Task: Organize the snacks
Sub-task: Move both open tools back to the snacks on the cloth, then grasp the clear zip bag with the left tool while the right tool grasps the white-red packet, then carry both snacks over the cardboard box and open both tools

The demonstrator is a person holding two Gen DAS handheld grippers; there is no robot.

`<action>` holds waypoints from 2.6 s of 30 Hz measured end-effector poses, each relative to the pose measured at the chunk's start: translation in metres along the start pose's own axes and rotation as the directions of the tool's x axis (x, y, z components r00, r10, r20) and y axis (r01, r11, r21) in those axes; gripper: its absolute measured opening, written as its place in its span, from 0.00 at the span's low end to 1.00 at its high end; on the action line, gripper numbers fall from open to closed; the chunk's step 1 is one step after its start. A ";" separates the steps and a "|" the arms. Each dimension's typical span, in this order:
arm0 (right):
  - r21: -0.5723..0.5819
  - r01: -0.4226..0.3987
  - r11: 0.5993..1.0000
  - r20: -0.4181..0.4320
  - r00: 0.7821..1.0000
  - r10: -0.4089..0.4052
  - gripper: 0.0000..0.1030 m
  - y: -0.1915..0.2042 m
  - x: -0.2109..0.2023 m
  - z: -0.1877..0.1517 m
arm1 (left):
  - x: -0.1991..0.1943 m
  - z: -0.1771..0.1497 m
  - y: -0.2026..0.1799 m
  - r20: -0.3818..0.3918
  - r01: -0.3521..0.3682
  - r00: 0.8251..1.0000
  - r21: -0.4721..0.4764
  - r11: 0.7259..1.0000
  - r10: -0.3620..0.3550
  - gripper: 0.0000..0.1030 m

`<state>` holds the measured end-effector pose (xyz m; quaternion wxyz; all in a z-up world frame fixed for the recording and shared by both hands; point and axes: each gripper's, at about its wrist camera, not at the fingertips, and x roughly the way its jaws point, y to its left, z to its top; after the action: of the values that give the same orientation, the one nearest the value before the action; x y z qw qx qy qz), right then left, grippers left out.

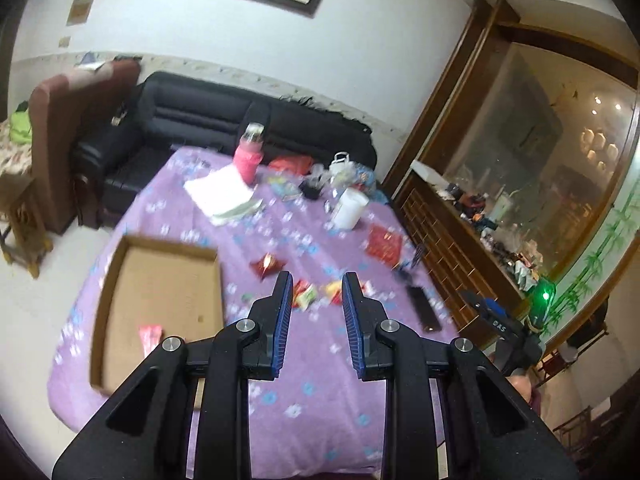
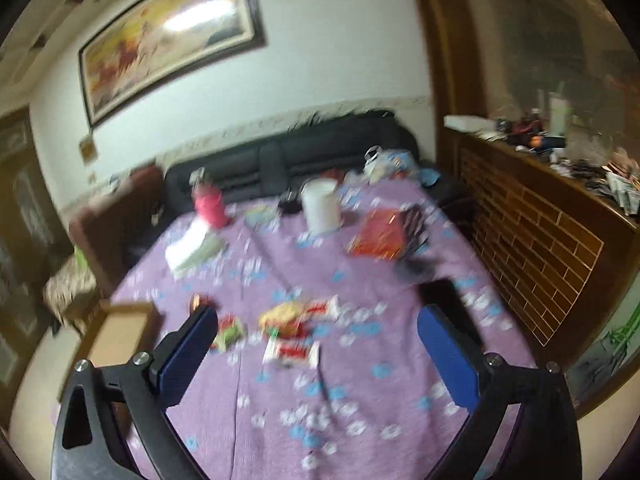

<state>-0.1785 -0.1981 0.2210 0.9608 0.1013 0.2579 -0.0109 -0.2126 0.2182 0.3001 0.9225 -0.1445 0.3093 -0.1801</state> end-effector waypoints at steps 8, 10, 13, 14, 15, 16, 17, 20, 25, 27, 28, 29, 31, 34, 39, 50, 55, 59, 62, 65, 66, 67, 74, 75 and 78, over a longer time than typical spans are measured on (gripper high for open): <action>0.045 -0.107 0.993 0.140 0.985 0.100 0.99 -0.022 -0.053 0.080 | -0.034 0.085 -0.052 0.091 -0.110 0.991 0.095 0.989 0.102 0.72; 0.059 -0.160 0.985 0.089 0.984 0.154 0.99 -0.020 -0.039 0.075 | -0.022 0.077 -0.051 0.089 -0.101 0.992 0.097 0.990 0.093 0.82; 0.056 -0.186 0.981 -0.028 0.982 0.187 0.99 -0.015 -0.002 0.048 | 0.020 0.055 -0.047 -0.006 -0.095 0.995 0.119 0.988 0.096 0.82; 0.053 -0.191 0.980 -0.073 0.978 0.194 0.99 -0.012 0.015 0.035 | 0.041 0.043 -0.043 -0.062 -0.082 0.994 0.113 0.990 0.089 0.82; 0.057 -0.198 0.979 -0.115 0.972 0.203 0.99 -0.009 0.032 0.023 | 0.066 0.031 -0.037 -0.122 -0.073 0.989 0.103 0.992 0.085 0.82; 0.067 -0.202 0.977 -0.147 0.967 0.210 0.99 -0.009 0.043 0.009 | 0.086 0.020 -0.032 -0.166 -0.071 0.982 0.098 0.993 0.086 0.82; 0.087 -0.209 0.974 -0.190 0.956 0.222 0.99 -0.008 0.060 -0.004 | 0.103 0.010 -0.027 -0.200 -0.073 0.976 0.095 0.993 0.090 0.82; 0.126 -0.210 0.970 -0.291 0.927 0.238 0.99 -0.006 0.100 -0.036 | 0.160 -0.021 -0.004 -0.272 -0.129 0.951 0.080 0.988 0.146 0.82; 0.092 -0.195 0.977 -0.374 0.902 0.215 0.99 0.002 0.141 -0.070 | 0.242 -0.063 0.049 -0.388 -0.182 0.907 -0.015 0.983 0.162 0.81; 0.058 -0.181 0.982 -0.391 0.901 0.190 0.99 0.005 0.155 -0.075 | 0.263 -0.076 0.058 -0.432 -0.174 0.891 -0.043 0.984 0.138 0.71; 0.046 -0.180 0.983 -0.399 0.898 0.183 0.99 0.007 0.161 -0.078 | 0.274 -0.081 0.062 -0.456 -0.162 0.882 -0.054 0.985 0.120 0.62; 0.034 -0.179 0.983 -0.410 0.895 0.177 0.99 0.009 0.169 -0.080 | 0.284 -0.086 0.066 -0.477 -0.147 0.873 -0.059 0.987 0.101 0.59; 0.003 -0.169 0.986 -0.428 0.891 0.154 0.97 0.014 0.184 -0.081 | 0.299 -0.091 0.071 -0.495 -0.153 0.863 -0.067 0.986 0.101 0.57; -0.058 -0.168 0.984 -0.449 0.885 0.124 0.96 0.023 0.203 -0.085 | 0.315 -0.089 0.079 -0.491 -0.179 0.861 -0.055 0.982 0.129 0.57; -0.144 -0.177 0.974 -0.481 0.872 0.087 0.96 0.035 0.237 -0.097 | 0.341 -0.089 0.085 -0.489 -0.252 0.842 0.015 0.968 0.227 0.57; -0.206 -0.218 0.954 -0.491 0.866 0.092 0.44 0.037 0.239 -0.102 | 0.348 -0.102 0.073 -0.451 -0.227 0.854 0.124 0.966 0.258 0.29; -0.156 -0.241 0.958 -0.505 0.853 0.133 0.35 0.035 0.221 -0.102 | 0.326 -0.110 0.076 -0.443 -0.165 0.879 0.063 0.984 0.175 0.29; -0.032 -0.301 0.953 -0.517 0.821 0.242 0.23 0.027 0.200 -0.105 | 0.298 -0.110 0.079 -0.410 -0.108 0.907 -0.004 0.994 0.097 0.29; 0.072 -0.337 0.939 -0.513 0.795 0.325 0.18 0.022 0.184 -0.107 | 0.273 -0.110 0.084 -0.370 -0.055 0.928 -0.057 0.997 0.030 0.29; 0.144 -0.318 0.937 -0.506 0.790 0.346 0.18 0.019 0.176 -0.111 | 0.252 -0.112 0.091 -0.336 -0.008 0.942 -0.098 0.995 -0.025 0.29; 0.133 -0.270 0.954 -0.506 0.809 0.300 0.19 0.018 0.176 -0.112 | 0.247 -0.112 0.093 -0.327 0.005 0.944 -0.106 0.994 -0.040 0.29; 0.109 -0.222 0.969 -0.508 0.825 0.246 0.21 0.017 0.178 -0.113 | 0.240 -0.113 0.096 -0.314 0.022 0.948 -0.117 0.993 -0.058 0.29; 0.112 -0.153 0.982 -0.515 0.836 0.189 0.21 0.030 0.192 -0.113 | 0.199 -0.110 0.115 -0.245 0.072 0.964 -0.139 0.988 -0.105 0.29; 0.111 -0.146 0.983 -0.512 0.839 0.183 0.21 0.033 0.193 -0.114 | 0.194 -0.108 0.120 -0.238 0.068 0.966 -0.144 0.987 -0.102 0.29; 0.115 -0.136 0.984 -0.500 0.848 0.175 0.21 0.039 0.197 -0.117 | 0.179 -0.105 0.135 -0.219 0.045 0.973 -0.151 0.988 -0.078 0.29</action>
<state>-0.0625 -0.1304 0.0309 0.8520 0.1573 0.4922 0.0842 -0.1121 0.2470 0.0763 0.8627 -0.1994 0.4192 -0.2008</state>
